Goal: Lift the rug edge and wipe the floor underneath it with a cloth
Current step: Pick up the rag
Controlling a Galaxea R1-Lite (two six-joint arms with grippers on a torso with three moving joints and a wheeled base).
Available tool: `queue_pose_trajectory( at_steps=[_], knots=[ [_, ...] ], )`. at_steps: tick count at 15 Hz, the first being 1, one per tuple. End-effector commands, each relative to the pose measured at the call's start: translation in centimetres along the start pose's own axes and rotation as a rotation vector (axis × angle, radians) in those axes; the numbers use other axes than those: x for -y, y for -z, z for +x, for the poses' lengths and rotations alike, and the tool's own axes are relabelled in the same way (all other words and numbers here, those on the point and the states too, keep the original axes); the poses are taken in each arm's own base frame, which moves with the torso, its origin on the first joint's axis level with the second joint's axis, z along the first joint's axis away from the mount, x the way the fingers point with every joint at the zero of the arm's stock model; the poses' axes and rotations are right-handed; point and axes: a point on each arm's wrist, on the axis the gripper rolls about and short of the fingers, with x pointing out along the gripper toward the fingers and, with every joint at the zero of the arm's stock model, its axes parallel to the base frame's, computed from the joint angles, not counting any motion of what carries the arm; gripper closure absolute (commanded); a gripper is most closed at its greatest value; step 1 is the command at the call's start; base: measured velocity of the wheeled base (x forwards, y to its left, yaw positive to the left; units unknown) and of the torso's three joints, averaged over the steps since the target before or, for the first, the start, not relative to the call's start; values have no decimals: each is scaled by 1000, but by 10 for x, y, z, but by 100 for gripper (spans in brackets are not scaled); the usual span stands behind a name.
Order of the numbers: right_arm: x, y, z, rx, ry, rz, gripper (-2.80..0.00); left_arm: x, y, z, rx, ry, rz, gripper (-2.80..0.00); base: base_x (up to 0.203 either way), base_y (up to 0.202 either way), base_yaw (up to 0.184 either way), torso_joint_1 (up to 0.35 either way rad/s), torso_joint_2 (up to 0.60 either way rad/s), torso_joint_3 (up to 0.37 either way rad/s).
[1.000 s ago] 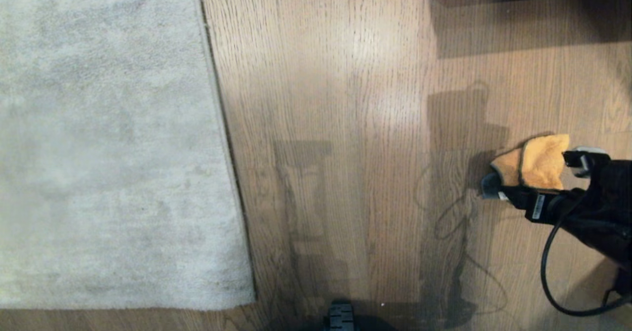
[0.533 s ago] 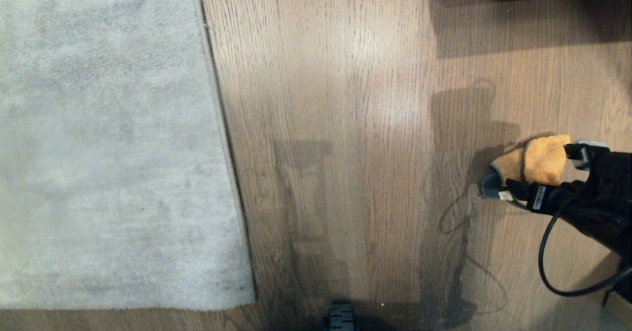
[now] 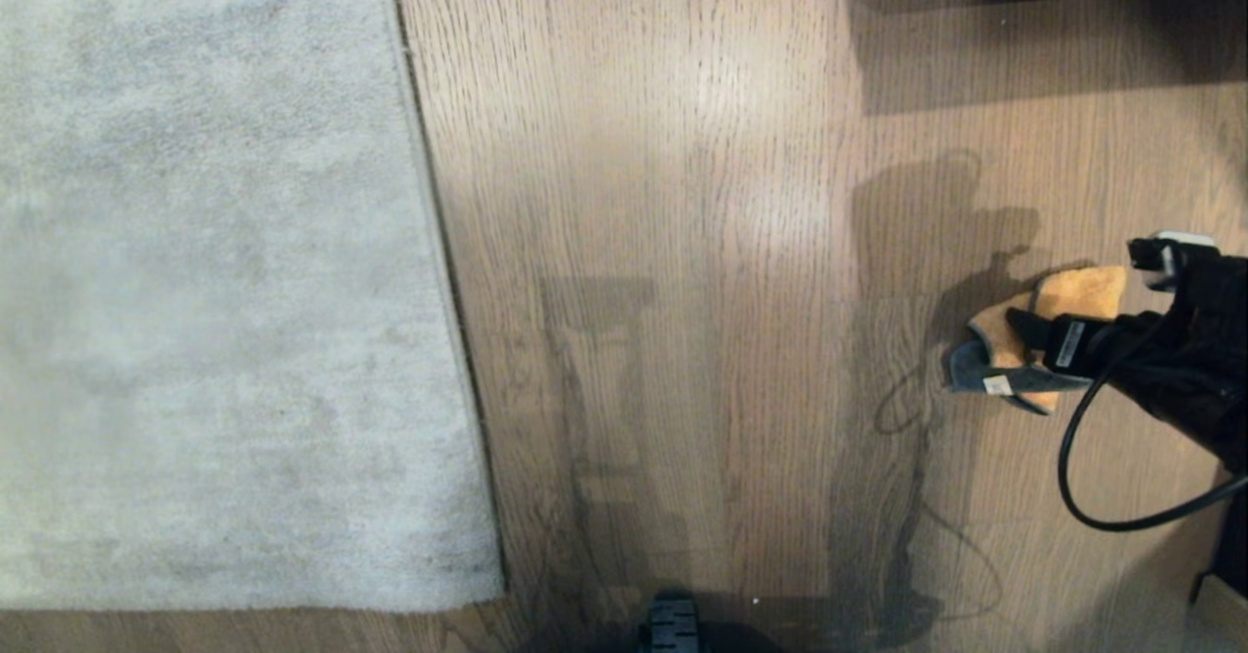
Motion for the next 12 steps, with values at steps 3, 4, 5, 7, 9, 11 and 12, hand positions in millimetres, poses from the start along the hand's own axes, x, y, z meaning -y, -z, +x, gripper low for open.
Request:
queue_pose_trajectory(
  at_steps=[3, 4, 5, 7, 9, 11, 12],
  knots=[
    [0, -8, -1, 33, -1, 8, -280, 0, 0, 0, 0, -1, -1, 0, 0, 0, 0, 0, 0, 0],
    [0, -9, -1, 39, -2, 9, -280, 0, 0, 0, 1, -1, -1, 0, 0, 0, 0, 0, 0, 0],
    [-1, -11, -1, 43, -2, 8, -280, 0, 0, 0, 1, -1, -1, 0, 0, 0, 0, 0, 0, 0],
    [-1, -10, 2, 43, -4, 9, -280, 0, 0, 0, 1, -1, -1, 0, 0, 0, 0, 0, 0, 0],
    [-1, -7, 6, 32, -3, 6, -280, 0, 0, 0, 0, -1, 0, 0, 0, 0, 0, 0, 0, 0],
    [-2, -7, 12, 34, -3, 6, -280, 0, 0, 0, 1, -1, -1, 0, 0, 0, 0, 0, 0, 0],
    [-3, -8, 16, 37, -3, 7, -280, 0, 0, 0, 1, -1, -1, 0, 0, 0, 0, 0, 0, 0]
  ],
)
